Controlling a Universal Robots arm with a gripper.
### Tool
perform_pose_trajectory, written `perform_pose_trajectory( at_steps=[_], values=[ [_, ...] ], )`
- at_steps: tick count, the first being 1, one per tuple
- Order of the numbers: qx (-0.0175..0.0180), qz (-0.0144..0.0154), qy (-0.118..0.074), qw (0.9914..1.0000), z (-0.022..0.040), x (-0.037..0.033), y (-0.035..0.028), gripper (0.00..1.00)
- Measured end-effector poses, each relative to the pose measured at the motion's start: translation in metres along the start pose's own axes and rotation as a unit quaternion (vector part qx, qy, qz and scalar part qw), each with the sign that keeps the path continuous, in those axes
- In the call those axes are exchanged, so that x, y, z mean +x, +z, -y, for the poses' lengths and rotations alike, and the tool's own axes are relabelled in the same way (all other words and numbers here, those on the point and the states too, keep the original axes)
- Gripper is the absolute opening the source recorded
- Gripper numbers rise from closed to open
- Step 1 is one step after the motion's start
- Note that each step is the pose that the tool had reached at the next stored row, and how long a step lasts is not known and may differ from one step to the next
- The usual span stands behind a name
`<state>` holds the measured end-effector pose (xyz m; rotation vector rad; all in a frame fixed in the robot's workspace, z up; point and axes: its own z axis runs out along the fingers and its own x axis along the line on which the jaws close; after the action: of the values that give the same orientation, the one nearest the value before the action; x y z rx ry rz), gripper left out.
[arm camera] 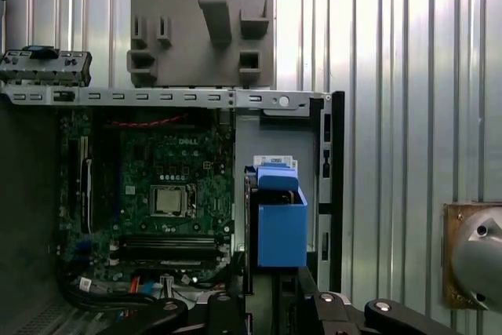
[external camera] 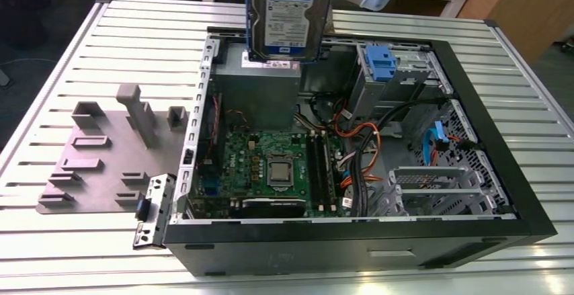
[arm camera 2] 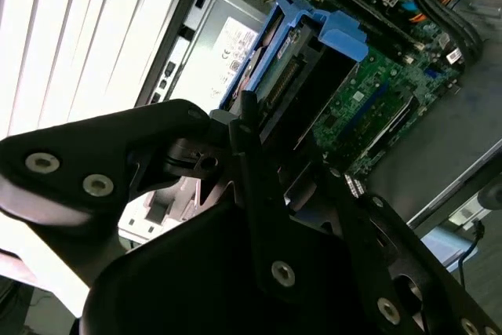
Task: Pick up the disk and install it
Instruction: 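Pick up the disk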
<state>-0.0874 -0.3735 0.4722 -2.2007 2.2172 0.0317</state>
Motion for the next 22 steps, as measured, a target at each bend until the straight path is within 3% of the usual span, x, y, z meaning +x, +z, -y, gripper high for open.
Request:
perform_pose_trajectory(
  at_steps=[14, 22],
  values=[
    [0.0, 0.0002, 0.0, 1.0, 0.0339, -0.0002, 0.0019, 0.35],
    [0.0, 0.0002, 0.0, 1.0, 0.0587, -0.0004, 0.0027, 0.35]
  ],
)
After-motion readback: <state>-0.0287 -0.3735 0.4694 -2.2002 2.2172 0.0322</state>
